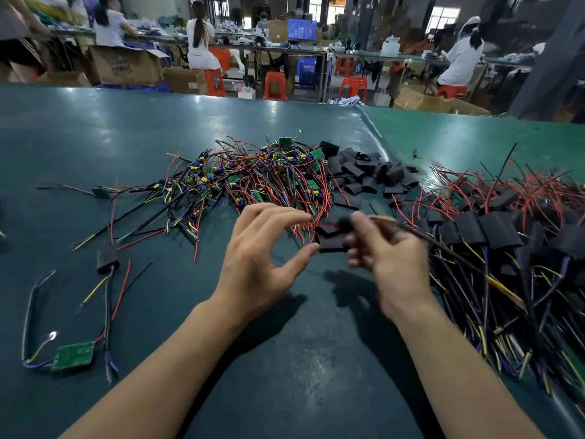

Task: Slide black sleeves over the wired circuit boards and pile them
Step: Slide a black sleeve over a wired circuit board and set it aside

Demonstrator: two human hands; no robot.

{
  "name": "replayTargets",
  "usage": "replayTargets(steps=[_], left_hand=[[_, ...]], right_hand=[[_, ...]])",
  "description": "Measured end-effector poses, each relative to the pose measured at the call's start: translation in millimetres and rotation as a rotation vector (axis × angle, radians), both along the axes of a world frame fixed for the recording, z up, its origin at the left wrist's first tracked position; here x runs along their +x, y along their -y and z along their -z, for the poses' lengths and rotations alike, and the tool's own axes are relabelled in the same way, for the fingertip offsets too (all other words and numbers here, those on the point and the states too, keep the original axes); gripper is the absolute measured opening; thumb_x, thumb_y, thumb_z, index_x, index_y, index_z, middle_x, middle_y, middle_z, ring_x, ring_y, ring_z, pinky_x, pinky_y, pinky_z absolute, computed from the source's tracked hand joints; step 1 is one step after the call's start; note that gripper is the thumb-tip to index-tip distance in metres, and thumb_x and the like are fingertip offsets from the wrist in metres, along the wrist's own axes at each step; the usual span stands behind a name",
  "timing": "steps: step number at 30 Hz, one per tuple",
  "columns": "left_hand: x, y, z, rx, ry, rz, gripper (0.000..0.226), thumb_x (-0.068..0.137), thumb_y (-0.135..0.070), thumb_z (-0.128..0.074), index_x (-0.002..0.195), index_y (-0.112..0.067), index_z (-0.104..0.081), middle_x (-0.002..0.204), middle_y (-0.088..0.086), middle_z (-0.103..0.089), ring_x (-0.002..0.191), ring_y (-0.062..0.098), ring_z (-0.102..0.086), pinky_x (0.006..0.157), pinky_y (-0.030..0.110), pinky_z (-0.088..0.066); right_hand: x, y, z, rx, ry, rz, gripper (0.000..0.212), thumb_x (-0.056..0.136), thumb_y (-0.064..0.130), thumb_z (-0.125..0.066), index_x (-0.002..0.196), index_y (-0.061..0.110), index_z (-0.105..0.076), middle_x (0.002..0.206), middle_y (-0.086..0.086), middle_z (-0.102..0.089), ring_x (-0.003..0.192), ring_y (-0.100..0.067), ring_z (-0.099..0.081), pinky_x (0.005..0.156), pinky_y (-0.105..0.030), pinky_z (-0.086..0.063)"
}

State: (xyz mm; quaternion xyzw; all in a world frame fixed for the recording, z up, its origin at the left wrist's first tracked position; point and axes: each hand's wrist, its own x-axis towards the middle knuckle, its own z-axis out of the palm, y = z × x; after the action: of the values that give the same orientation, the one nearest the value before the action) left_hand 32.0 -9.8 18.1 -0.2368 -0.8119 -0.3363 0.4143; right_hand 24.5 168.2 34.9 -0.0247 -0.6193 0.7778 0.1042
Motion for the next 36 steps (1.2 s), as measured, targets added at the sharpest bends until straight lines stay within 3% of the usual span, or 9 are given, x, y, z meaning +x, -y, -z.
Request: replayTargets(steps=[3, 6, 11, 16, 21, 25, 28, 36], left_hand=[[-0.8, 0.5, 1.8, 0.027, 0.031, -0.035, 0.026, 0.082, -0.017, -0.077, 0.106, -0.008, -0.071, 0.101, -0.002, -0.069, 0.097, 0.025, -0.056, 0.091, 0.039, -0.048], [-1.9, -0.4, 3.4, 0.011, 0.075, -0.054, 0.024, 0.083, -0.018, -0.073, 0.106, -0.009, -0.07, 0.099, -0.002, -0.069, 0.097, 0.025, -0.054, 0.092, 0.039, -0.047], [-5.4, 4.7, 9.8, -0.113, 0.26, -0.21, 0.024, 0.086, -0.029, -0.069, 0.106, -0.016, -0.071, 0.11, -0.002, -0.067, 0.11, 0.026, -0.052, 0.098, 0.042, -0.043], [-14.7, 9.9, 16.0, -0.22, 0.526, -0.255, 0.043, 0.094, -0.045, -0.059, 0.131, -0.023, -0.06, 0.138, -0.005, -0.054, 0.132, 0.018, -0.035, 0.106, 0.032, -0.026], [-16.8, 12.6, 19.8, -0.31, 0.593, -0.323, 0.035, 0.094, -0.049, -0.055, 0.119, -0.029, -0.067, 0.131, -0.009, -0.058, 0.125, 0.019, -0.04, 0.098, 0.035, -0.032], [-21.3, 16.5, 18.7, -0.21, 0.602, -0.416, 0.023, 0.096, -0.032, -0.056, 0.11, -0.023, -0.071, 0.119, -0.003, -0.064, 0.111, 0.024, -0.049, 0.094, 0.036, -0.038], [-25.3, 19.7, 15.9, -0.107, 0.647, -0.48, 0.024, 0.094, -0.035, -0.06, 0.11, -0.02, -0.07, 0.114, 0.004, -0.06, 0.109, 0.027, -0.05, 0.096, 0.037, -0.039], [-26.3, 22.1, 12.4, -0.258, 0.762, -0.567, 0.025, 0.093, -0.017, -0.053, 0.117, -0.014, -0.06, 0.112, 0.011, -0.063, 0.106, 0.032, -0.056, 0.083, 0.039, -0.043]], right_hand=[[-10.0, -27.3, -13.8, -0.404, -0.059, 0.207, 0.003, 0.093, 0.001, -0.062, 0.091, 0.001, -0.064, 0.084, -0.008, -0.072, 0.075, -0.02, -0.071, 0.061, -0.021, -0.057], [-10.8, -39.4, -18.0, -0.637, 0.003, 0.13, 0.006, 0.096, 0.001, -0.056, 0.095, -0.005, -0.059, 0.102, -0.017, -0.065, 0.086, -0.027, -0.074, 0.068, -0.024, -0.059], [-12.5, -28.8, -6.5, -0.481, 0.121, 0.188, 0.036, 0.092, -0.006, -0.058, 0.124, 0.007, -0.048, 0.103, -0.013, -0.061, 0.077, -0.026, -0.07, 0.056, -0.026, -0.057], [-13.0, -23.3, -0.8, -0.254, 0.153, 0.17, 0.021, 0.096, 0.001, -0.056, 0.114, 0.012, -0.054, 0.107, -0.009, -0.054, 0.069, -0.019, -0.065, 0.048, -0.024, -0.054], [-11.4, -12.0, 9.9, 0.12, 0.028, 0.139, 0.014, 0.097, 0.004, -0.056, 0.098, 0.017, -0.062, 0.095, -0.002, -0.062, 0.057, -0.006, -0.063, 0.044, -0.021, -0.05], [-12.1, -6.1, 21.5, 0.426, -0.075, 0.138, 0.019, 0.095, 0.009, -0.059, 0.093, 0.027, -0.063, 0.086, 0.005, -0.064, 0.061, -0.009, -0.064, 0.049, -0.027, -0.05], [-12.0, -2.2, 26.3, 0.515, -0.101, 0.11, 0.017, 0.094, 0.012, -0.061, 0.093, 0.028, -0.064, 0.084, 0.007, -0.065, 0.064, -0.01, -0.065, 0.056, -0.033, -0.054], [-11.4, -0.2, 29.5, 0.572, -0.104, 0.073, 0.018, 0.093, 0.012, -0.061, 0.09, 0.029, -0.065, 0.079, 0.019, -0.066, 0.069, -0.018, -0.065, 0.062, -0.04, -0.058]])
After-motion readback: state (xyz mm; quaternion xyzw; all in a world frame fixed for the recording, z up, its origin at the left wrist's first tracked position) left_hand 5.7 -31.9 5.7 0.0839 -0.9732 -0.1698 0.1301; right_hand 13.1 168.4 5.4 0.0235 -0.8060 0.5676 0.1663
